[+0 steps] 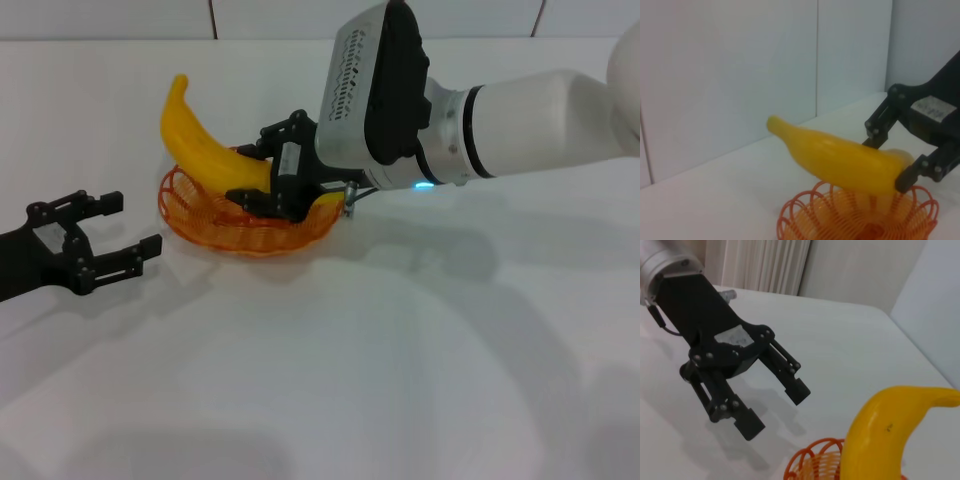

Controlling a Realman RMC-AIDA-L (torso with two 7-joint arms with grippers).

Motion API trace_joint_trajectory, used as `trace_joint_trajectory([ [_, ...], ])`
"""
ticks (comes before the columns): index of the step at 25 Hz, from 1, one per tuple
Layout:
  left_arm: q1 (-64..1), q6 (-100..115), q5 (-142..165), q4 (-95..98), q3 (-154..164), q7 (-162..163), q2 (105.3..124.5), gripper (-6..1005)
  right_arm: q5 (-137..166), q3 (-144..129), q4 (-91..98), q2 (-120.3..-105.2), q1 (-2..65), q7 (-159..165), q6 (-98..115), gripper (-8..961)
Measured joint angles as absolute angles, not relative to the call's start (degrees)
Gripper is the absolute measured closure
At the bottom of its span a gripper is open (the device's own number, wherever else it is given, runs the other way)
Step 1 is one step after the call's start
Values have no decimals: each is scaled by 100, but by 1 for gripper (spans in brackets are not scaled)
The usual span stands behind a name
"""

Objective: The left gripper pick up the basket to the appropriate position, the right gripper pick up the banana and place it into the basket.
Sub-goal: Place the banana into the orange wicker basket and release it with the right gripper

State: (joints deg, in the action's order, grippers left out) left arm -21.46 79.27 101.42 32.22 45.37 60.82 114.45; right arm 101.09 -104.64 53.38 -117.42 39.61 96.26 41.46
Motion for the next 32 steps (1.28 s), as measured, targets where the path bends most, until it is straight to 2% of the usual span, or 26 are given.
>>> trace_joint_trajectory([
  [25, -2153, 7910, 10142, 3209, 4544, 6064, 11472, 197, 10109, -10925, 5212, -11751, 4137, 9687, 3706, 456],
  [27, -2152, 7909, 10142, 3208, 4545, 6064, 11477, 197, 10109, -10958, 5224, -11751, 4118, 9684, 3646, 268],
  [32, -2117, 7910, 10142, 3207, 4544, 6064, 11478, 197, 10109, -10946, 5406, -11742, 3983, 9698, 3641, 243],
])
